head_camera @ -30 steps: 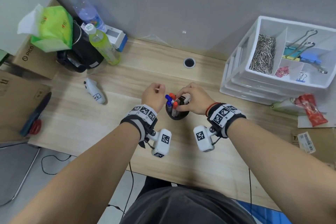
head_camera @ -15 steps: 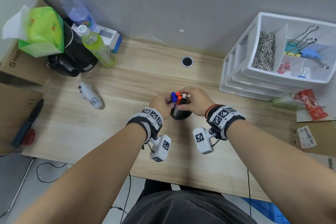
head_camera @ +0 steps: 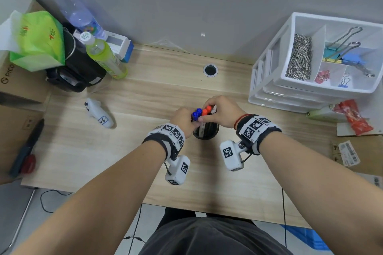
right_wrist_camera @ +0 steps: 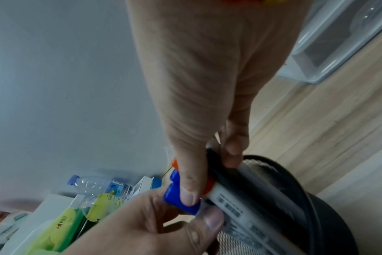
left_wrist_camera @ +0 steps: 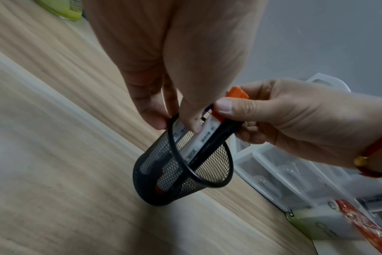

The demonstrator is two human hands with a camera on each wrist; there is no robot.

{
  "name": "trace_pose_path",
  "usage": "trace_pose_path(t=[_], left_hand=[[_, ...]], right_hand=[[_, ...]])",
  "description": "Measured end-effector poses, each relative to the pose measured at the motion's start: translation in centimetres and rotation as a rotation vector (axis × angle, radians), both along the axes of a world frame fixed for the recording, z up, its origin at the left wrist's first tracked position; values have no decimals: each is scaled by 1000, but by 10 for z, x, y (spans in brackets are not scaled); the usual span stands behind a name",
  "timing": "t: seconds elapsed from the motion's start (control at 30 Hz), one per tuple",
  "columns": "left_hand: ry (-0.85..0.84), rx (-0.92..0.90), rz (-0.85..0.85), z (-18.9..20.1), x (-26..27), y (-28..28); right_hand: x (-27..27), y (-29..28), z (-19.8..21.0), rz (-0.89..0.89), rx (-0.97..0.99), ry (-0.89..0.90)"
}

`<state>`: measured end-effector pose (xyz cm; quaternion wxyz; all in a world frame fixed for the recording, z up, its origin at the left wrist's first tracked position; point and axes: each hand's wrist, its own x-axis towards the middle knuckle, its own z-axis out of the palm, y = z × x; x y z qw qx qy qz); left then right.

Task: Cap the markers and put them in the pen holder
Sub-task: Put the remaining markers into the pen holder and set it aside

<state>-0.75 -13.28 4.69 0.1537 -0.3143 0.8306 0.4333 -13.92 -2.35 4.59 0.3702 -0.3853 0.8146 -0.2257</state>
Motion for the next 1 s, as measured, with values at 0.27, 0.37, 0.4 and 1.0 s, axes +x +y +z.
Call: trace_pose_path(t=[0.27, 0.37, 0.4, 1.0], left_hand=[[-50, -31, -60, -2, -7, -5], [-68, -27, -59, -5, -9, -7], [-71, -32, -56, -6, -9, -8], [-12, 21, 208, -5, -67, -24]], right_hand=[[-10, -2, 6, 105, 113, 3], [-12, -1, 4, 72, 140, 18], [-13, 0, 5, 61, 143, 18], [-42, 8, 0, -269, 283, -177]])
